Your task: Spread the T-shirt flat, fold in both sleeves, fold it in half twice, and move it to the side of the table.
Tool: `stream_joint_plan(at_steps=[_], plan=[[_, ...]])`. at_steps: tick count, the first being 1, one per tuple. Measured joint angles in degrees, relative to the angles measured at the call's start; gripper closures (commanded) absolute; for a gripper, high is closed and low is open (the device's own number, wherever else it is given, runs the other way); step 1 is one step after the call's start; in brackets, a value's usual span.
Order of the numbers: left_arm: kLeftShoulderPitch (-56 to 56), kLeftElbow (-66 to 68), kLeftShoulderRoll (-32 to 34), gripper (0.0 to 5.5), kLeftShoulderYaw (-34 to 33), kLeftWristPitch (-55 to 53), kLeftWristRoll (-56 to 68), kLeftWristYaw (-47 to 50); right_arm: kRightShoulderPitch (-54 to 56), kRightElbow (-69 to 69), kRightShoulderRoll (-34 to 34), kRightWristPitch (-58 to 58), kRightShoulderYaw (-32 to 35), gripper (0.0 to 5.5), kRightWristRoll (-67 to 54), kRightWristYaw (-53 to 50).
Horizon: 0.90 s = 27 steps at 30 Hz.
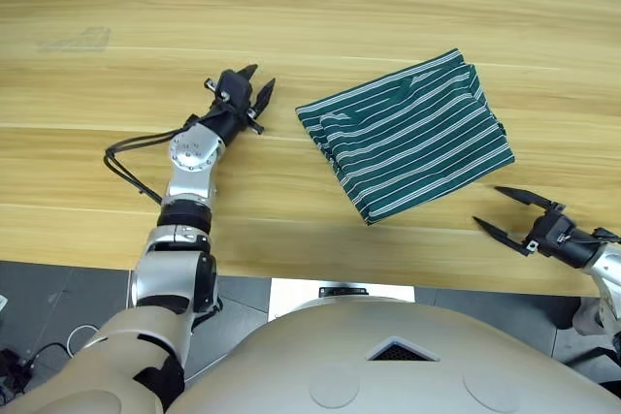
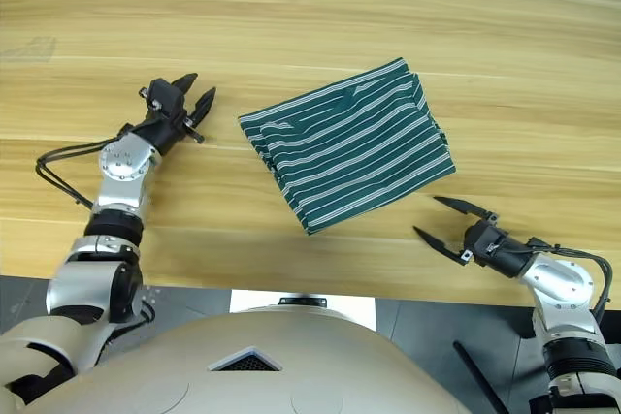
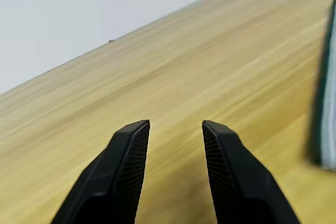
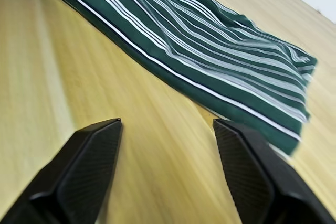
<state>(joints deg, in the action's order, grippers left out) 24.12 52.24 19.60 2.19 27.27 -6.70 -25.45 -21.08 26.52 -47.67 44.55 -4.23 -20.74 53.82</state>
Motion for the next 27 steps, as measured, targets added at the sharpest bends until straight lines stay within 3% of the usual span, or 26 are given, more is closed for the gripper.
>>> stream_joint_plan(at_steps=[6, 14, 20, 27], plan=[[9.4, 9.5, 2.8, 3.65, 9.2, -2.2, -12.4, 5.0, 3.7, 4.6, 0.0, -0.9, 3.7, 2.26, 0.8, 2.1], [12.6, 12.7, 2.5, 3.65, 16.2, 5.5, -15.0, -1.0, 12.5, 3.7, 4.2, -3.7, 0.1, 2.26, 5.9, 3.9], [7.3, 6.6, 4.5, 3.65, 18.6, 15.3, -11.8, -10.5, 20.9, 3.9, 7.9, -7.7, -3.2, 2.26, 10.9, 3.7], [-5.4, -8.7, 11.1, 3.65, 19.6, 20.3, -4.3, -17.0, 28.0, 8.1, 9.7, -8.5, -5.2, 2.26, 15.0, 3.6]])
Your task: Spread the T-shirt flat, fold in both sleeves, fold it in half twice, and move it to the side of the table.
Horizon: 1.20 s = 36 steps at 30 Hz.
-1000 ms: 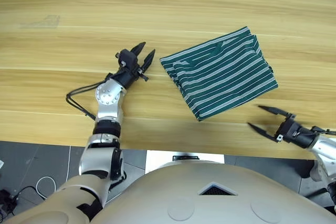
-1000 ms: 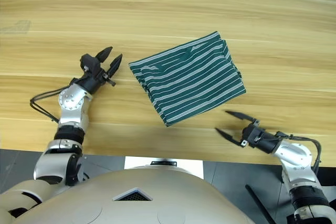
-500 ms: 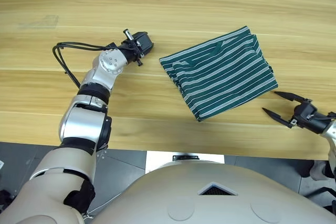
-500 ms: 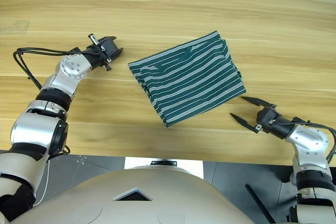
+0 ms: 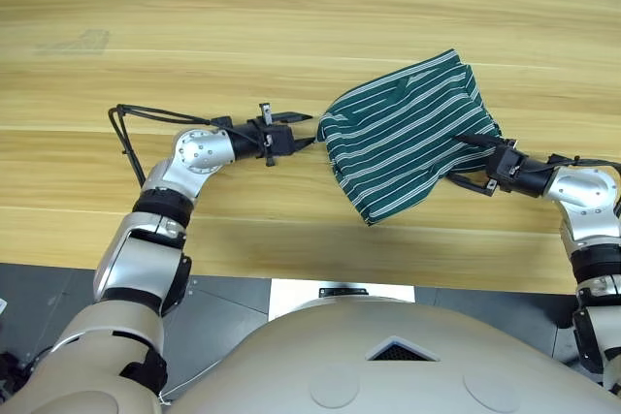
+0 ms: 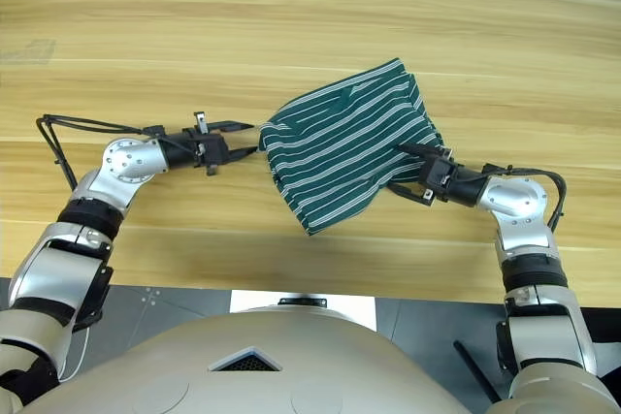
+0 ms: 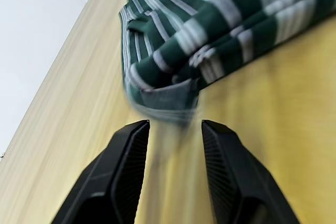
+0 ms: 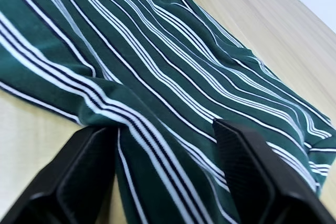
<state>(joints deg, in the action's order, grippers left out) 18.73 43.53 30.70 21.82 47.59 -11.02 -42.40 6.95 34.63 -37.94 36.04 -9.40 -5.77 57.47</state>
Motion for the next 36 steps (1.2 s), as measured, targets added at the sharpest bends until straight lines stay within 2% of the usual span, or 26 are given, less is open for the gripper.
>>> stream_joint_plan(at_steps=[8, 11, 14, 17, 19, 25, 31, 36], plan=[[-16.0, -20.1, 7.6, 3.65, 0.1, -3.8, 6.8, -2.3, 6.4, 5.9, 0.9, 0.2, -0.3, 2.26, 3.5, -0.1], [-23.2, -28.4, 9.0, 3.65, -0.5, -7.8, 13.5, -4.4, 9.0, 7.2, 0.7, 0.4, -0.2, 2.26, 4.0, 1.1], [-26.3, -37.5, 8.1, 3.65, -2.6, -14.4, 29.1, -8.0, 4.3, 1.4, 0.0, 0.8, -0.8, 2.26, 0.8, 6.8], [-20.5, -41.6, 1.3, 3.65, -7.5, -22.6, 43.6, -7.5, -5.9, -6.9, -0.7, 3.7, -2.6, 2.26, -4.0, 10.2], [-14.6, -38.9, -3.6, 3.65, -8.8, -26.3, 45.2, -6.0, -10.5, -9.0, -0.7, 5.7, -2.8, 2.26, -5.5, 10.1], [-0.9, -26.1, -16.3, 3.65, -8.1, -31.3, 37.6, -1.6, -11.2, -6.3, -0.7, 6.3, 0.3, 2.26, -8.0, 8.3], [13.6, 0.0, -23.5, 3.65, -2.6, -34.9, 22.7, -1.8, -11.5, -7.3, 2.6, 7.0, -1.1, 2.26, -7.9, 6.3], [16.8, 15.1, -28.2, 3.65, 0.2, -32.2, 15.6, -8.3, -10.8, -8.2, 4.8, 6.9, -2.8, 2.26, -6.4, 4.9]])
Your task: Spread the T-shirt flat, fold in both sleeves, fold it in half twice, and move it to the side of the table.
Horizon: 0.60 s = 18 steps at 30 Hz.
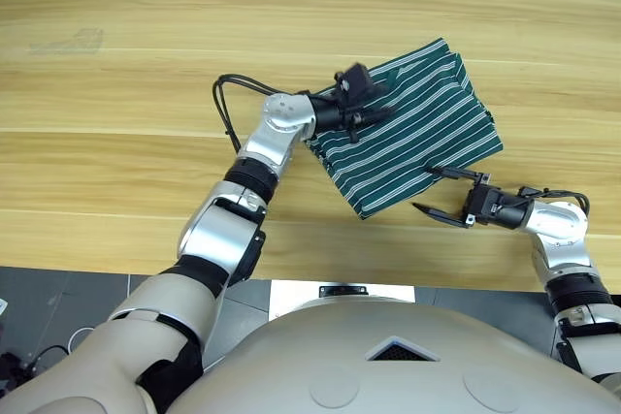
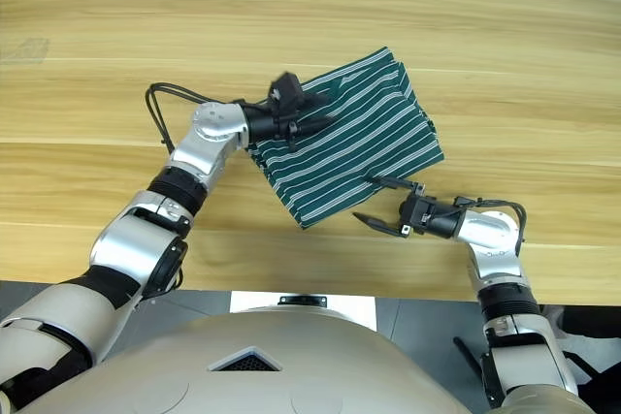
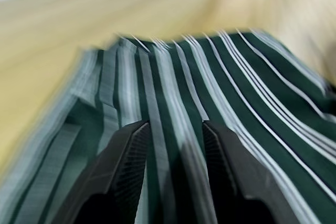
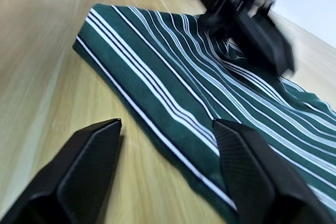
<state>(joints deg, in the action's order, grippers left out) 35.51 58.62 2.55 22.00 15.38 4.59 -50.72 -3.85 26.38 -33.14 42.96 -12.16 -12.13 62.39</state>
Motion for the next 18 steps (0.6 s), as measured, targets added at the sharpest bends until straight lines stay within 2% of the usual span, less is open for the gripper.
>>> stream_joint_plan(at_steps=[8, 11, 14, 18], plan=[[-0.4, 6.3, -4.0, 3.65, -5.0, 1.2, -1.1, 3.3, -0.1, -2.0, 0.0, -1.7, -0.6, 2.26, 1.6, -1.6], [-1.6, 6.8, -5.8, 3.65, -9.3, 0.8, 0.2, 10.0, -1.6, -3.8, 0.1, -2.3, -0.7, 2.26, 1.7, -2.4], [-3.4, 6.1, -7.4, 3.65, -16.4, -0.1, 4.5, 18.3, -4.9, -6.3, 0.1, -2.4, -0.1, 2.26, 1.6, -3.8], [-7.2, 1.0, -9.3, 3.65, -20.3, -0.2, 6.5, 24.7, -7.3, -7.6, 0.0, -2.5, 0.8, 2.26, 1.1, -4.8]])
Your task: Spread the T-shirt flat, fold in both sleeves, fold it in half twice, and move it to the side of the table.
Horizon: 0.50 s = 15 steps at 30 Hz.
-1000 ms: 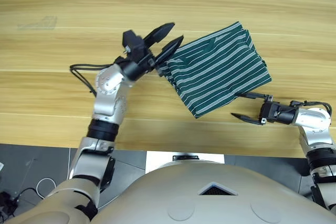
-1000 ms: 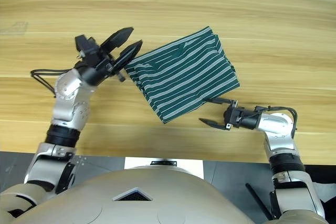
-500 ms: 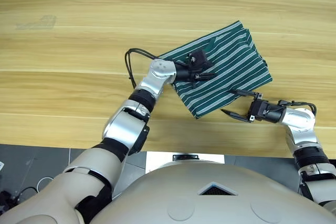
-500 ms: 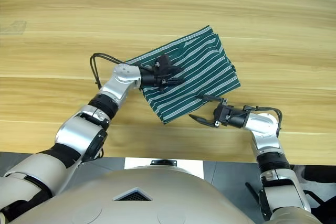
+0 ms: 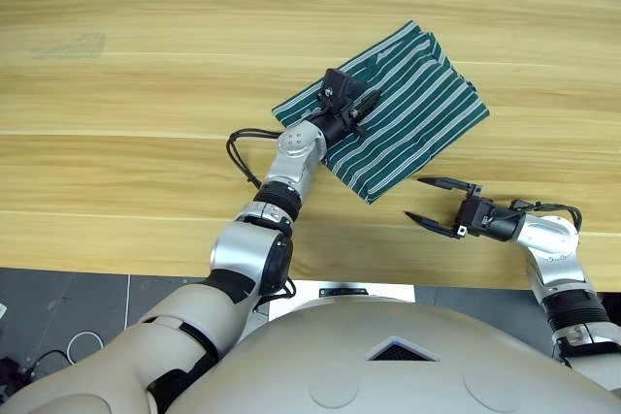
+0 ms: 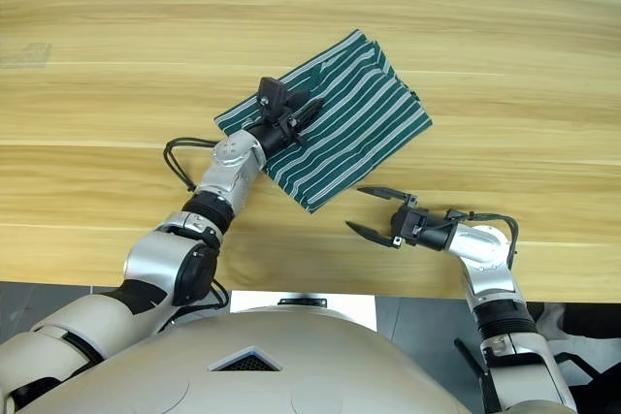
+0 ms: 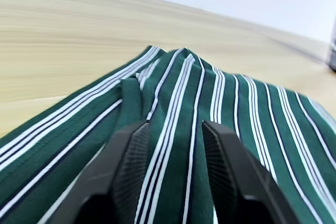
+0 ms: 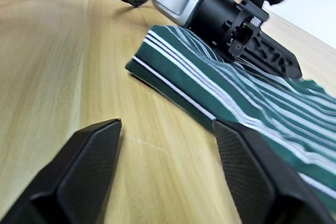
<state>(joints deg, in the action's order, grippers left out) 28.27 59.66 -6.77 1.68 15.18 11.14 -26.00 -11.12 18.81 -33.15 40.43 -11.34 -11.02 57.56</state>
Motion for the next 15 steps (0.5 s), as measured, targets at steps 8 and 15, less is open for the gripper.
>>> stream_joint_plan(at_steps=[8, 15], plan=[[-17.2, -28.6, 3.4, 3.65, -0.5, -10.7, 3.2, 4.4, -0.9, -0.5, 0.0, -0.2, 0.6, 2.26, -0.6, -0.3], [-45.8, -66.1, 3.8, 3.65, 0.3, -34.1, 20.9, 9.0, -0.9, -0.7, 0.0, -1.1, 0.5, 2.26, -0.6, -0.1]])
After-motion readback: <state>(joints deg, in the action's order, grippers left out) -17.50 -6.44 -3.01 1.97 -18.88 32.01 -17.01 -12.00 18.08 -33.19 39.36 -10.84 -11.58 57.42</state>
